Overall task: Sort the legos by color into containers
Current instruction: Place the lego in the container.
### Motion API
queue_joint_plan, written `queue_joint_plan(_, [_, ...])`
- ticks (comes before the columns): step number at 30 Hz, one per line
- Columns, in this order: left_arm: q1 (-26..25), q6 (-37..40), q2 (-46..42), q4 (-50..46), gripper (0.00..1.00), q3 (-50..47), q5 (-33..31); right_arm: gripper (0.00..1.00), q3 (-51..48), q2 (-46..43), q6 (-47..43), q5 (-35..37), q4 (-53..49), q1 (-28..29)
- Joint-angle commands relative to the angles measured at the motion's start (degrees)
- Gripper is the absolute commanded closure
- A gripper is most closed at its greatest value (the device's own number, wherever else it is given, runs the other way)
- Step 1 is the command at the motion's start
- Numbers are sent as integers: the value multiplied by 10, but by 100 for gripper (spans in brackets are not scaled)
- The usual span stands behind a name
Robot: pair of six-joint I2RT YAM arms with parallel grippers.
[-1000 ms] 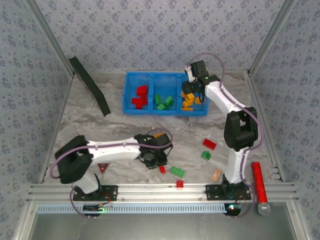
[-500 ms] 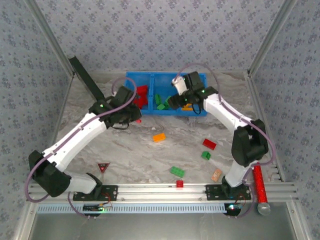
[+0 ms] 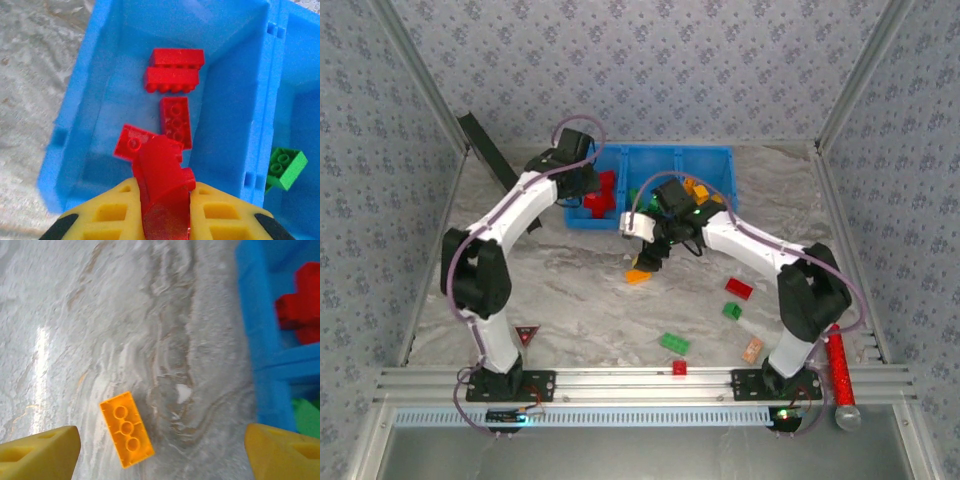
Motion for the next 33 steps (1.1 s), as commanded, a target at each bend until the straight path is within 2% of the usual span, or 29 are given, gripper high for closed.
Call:
queue_joint_plan(1, [8, 21, 50, 19, 82, 66, 0, 12, -4, 34, -47, 21, -31, 16])
queue_joint_plan(4, [16, 20, 103, 29, 82, 104, 15, 11, -5, 54, -63, 44, -36, 31])
queue_joint_plan(10, [19, 21, 210, -8, 82, 215, 34, 8, -1, 87, -71, 54, -37, 34])
queue_joint_plan(19, [23, 16, 259, -17, 77, 259, 49, 10, -16, 113, -94, 86, -19, 40])
queue_joint_plan(23, [24, 13, 263, -18, 67, 258, 53, 14, -19, 123, -100, 103, -13, 47])
queue_joint_plan(27, [24, 13, 258, -18, 51, 257, 56, 17, -19, 126, -100, 110, -8, 50])
queue_joint_plan(33, [25, 18, 228, -6, 42, 246, 59, 28, -7, 141, -98, 116, -19, 57])
